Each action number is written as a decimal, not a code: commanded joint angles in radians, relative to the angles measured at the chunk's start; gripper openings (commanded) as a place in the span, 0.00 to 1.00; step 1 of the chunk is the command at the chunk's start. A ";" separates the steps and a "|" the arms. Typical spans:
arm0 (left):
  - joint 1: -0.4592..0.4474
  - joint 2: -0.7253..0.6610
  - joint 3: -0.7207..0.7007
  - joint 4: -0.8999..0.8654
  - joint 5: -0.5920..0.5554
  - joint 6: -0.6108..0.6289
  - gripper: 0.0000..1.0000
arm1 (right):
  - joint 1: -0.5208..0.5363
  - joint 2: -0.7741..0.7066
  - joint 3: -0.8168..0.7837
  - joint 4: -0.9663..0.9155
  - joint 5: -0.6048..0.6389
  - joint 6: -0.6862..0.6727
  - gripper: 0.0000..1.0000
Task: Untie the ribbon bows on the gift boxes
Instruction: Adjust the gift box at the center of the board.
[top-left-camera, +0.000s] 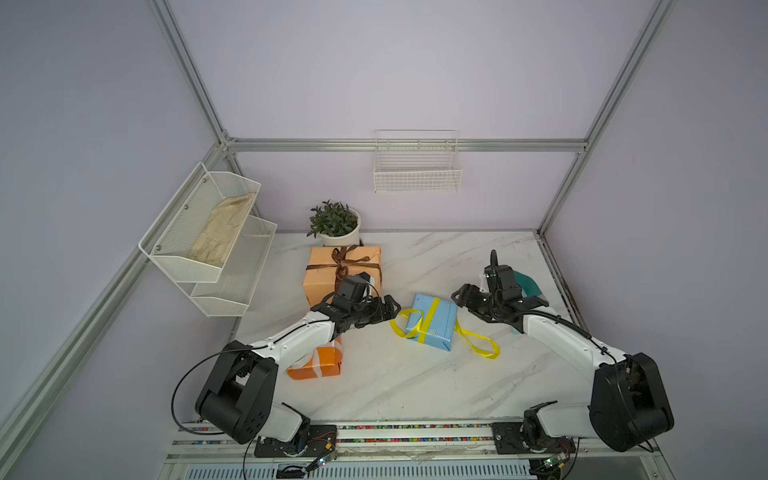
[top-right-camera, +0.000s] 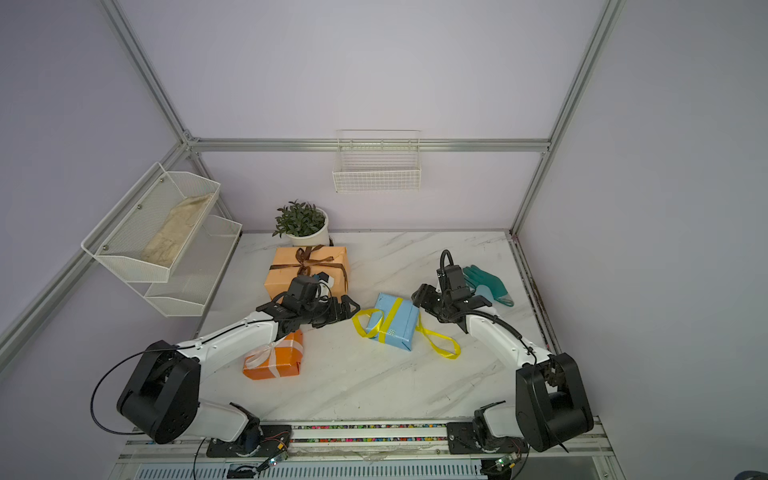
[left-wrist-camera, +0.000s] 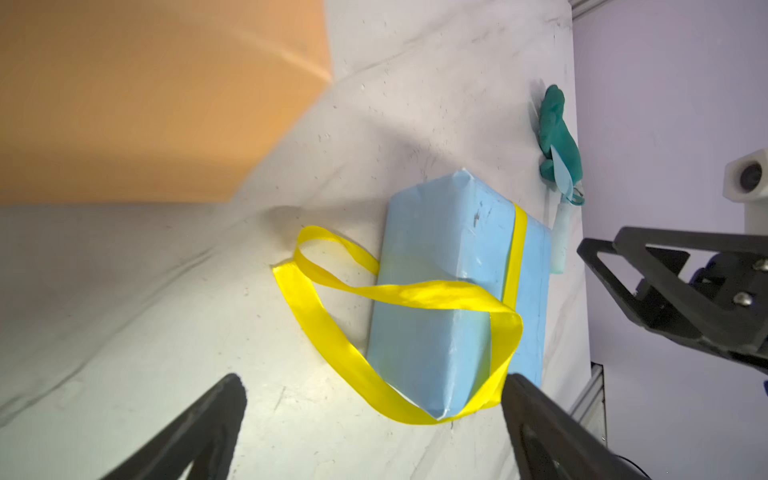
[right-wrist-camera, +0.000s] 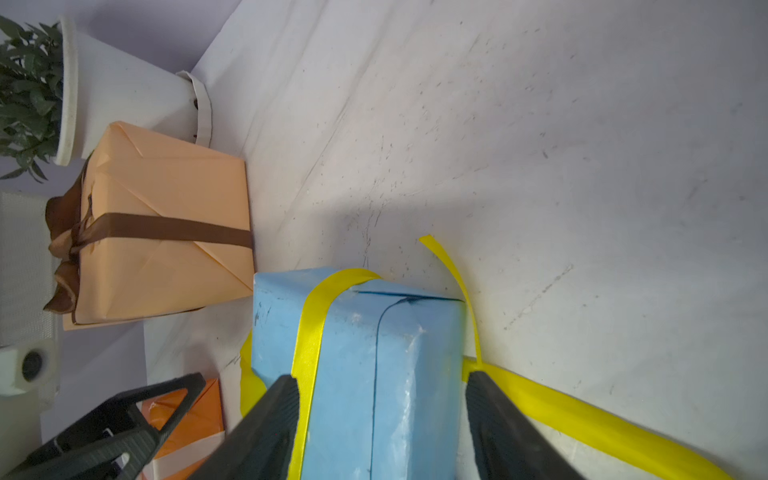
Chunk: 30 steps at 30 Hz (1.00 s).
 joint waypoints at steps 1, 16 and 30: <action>-0.029 -0.009 0.069 -0.039 -0.040 0.114 0.96 | 0.033 -0.001 -0.014 -0.008 -0.031 0.020 0.66; -0.268 0.125 0.275 -0.107 -0.260 0.211 0.73 | 0.039 -0.024 -0.119 0.094 -0.024 0.084 0.65; -0.372 0.275 0.406 -0.212 -0.407 0.282 0.22 | 0.039 -0.025 -0.144 0.124 -0.043 0.097 0.65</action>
